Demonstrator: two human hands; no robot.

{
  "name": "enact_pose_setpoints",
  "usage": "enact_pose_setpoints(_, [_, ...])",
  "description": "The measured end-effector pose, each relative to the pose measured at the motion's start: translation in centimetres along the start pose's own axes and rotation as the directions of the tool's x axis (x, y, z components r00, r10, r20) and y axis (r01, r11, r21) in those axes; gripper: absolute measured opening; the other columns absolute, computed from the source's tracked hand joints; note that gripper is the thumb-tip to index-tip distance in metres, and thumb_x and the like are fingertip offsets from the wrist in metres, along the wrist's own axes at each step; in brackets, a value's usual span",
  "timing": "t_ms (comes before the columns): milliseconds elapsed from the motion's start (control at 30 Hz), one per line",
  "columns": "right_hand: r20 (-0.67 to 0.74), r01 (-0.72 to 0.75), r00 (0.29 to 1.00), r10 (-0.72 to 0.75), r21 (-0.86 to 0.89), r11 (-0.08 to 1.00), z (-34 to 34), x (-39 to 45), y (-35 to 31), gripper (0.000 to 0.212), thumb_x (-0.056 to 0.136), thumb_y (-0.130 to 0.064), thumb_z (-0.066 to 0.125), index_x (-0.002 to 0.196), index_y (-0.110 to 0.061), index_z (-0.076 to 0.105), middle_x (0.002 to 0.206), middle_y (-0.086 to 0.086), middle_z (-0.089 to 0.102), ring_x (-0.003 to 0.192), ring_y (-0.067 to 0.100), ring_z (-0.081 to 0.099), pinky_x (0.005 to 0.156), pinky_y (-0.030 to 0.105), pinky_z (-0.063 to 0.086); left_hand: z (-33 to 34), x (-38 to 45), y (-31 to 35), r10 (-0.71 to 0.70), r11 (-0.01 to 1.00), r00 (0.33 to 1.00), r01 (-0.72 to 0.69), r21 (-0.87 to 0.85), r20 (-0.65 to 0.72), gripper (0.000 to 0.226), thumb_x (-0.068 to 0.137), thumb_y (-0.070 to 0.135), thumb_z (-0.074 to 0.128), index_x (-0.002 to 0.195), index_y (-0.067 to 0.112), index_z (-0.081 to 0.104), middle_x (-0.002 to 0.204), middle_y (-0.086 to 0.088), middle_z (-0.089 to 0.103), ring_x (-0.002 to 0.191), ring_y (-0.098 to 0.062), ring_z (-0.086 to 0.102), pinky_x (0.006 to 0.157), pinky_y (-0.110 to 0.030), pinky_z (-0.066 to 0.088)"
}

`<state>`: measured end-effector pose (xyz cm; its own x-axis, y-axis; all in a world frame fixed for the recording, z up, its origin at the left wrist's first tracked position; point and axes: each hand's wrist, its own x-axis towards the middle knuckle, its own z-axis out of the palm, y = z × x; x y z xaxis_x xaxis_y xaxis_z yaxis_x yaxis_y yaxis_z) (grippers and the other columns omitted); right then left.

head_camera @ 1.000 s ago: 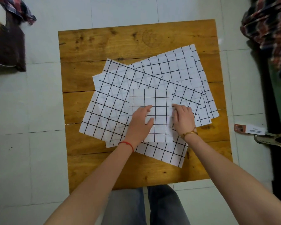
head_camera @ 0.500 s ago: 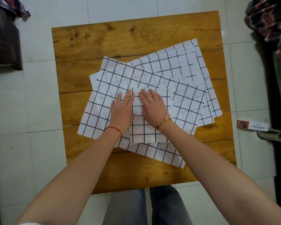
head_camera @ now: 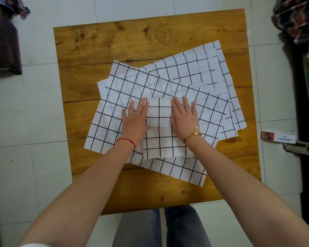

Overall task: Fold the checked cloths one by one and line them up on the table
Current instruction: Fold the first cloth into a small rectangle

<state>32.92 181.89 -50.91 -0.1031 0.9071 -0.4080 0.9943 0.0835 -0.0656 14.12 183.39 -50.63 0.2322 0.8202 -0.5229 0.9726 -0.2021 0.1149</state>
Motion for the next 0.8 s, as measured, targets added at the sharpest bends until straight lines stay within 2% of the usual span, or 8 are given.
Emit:
enact_pose_setpoints(100, [-0.017,-0.108,0.994,0.109,0.054,0.993,0.2,-1.0,2.6,0.055,0.099,-0.032,0.026,0.15,-0.012,0.016,0.157,0.002,0.017,0.145,0.029,0.008,0.117,0.051,0.007,0.0,0.1,-0.1,0.009,1.0,1.0,-0.009,0.004,0.016,0.091,0.092,0.034,0.058,0.153,0.023,-0.009,0.161,0.006,-0.014,0.148,-0.031,-0.005,0.118,-0.055,0.01])
enact_pose_setpoints(233, [-0.06,-0.063,0.996,0.067,0.072,0.995,-0.7,-1.0,3.1,0.055,0.099,-0.033,0.023,0.149,-0.01,0.02,0.156,0.005,0.021,0.145,0.03,0.011,0.117,0.052,0.009,0.2,-0.1,-0.1,0.026,1.0,1.0,-0.026,0.012,-0.003,0.089,0.092,0.033,0.058,0.154,0.021,-0.004,0.162,0.004,-0.01,0.148,-0.031,-0.003,0.118,-0.054,0.011])
enact_pose_setpoints(333, [-0.067,0.049,0.997,-0.044,0.082,0.995,-1.7,-0.6,1.7,0.056,0.097,-0.031,0.019,0.147,-0.009,0.025,0.155,0.006,0.025,0.144,0.03,0.015,0.117,0.051,0.013,0.3,-0.6,0.0,0.039,0.999,0.997,-0.039,0.005,-0.063,0.082,0.092,0.03,0.056,0.154,0.019,0.004,0.162,0.003,0.0,0.148,-0.028,0.002,0.118,-0.052,0.012])
enact_pose_setpoints(467, [0.02,0.238,0.971,-0.239,0.017,0.971,-1.4,-0.5,-0.8,0.055,0.096,-0.031,0.019,0.145,-0.01,0.033,0.151,0.004,0.033,0.142,0.028,0.022,0.115,0.051,0.019,0.9,-1.8,0.0,0.053,0.998,0.993,-0.056,-0.023,-0.108,0.07,0.097,0.03,0.049,0.154,0.018,0.01,0.161,0.001,0.01,0.148,-0.026,0.008,0.119,-0.05,0.014])
enact_pose_setpoints(600, [0.088,0.165,0.982,-0.167,0.036,0.986,-0.6,-0.7,-2.1,0.052,0.1,-0.03,0.026,0.149,-0.013,0.022,0.157,-0.001,0.02,0.145,0.027,0.01,0.117,0.051,0.008,1.9,-3.6,-0.4,0.077,0.997,0.993,-0.078,-0.005,-0.092,0.062,0.1,0.03,0.041,0.154,0.018,0.012,0.161,0.002,0.011,0.148,-0.025,0.008,0.119,-0.05,0.015])
enact_pose_setpoints(800, [0.151,0.132,0.98,-0.13,-0.006,0.991,-1.0,-0.9,-2.7,0.055,0.1,-0.031,0.022,0.151,-0.016,0.008,0.159,-0.004,0.005,0.146,0.026,0.001,0.117,0.05,0.004,4.3,-8.5,-1.3,0.154,0.988,0.986,-0.153,0.027,-0.056,0.06,0.099,0.029,0.041,0.153,0.016,0.018,0.161,-0.001,0.012,0.147,-0.028,0.013,0.117,-0.053,0.021])
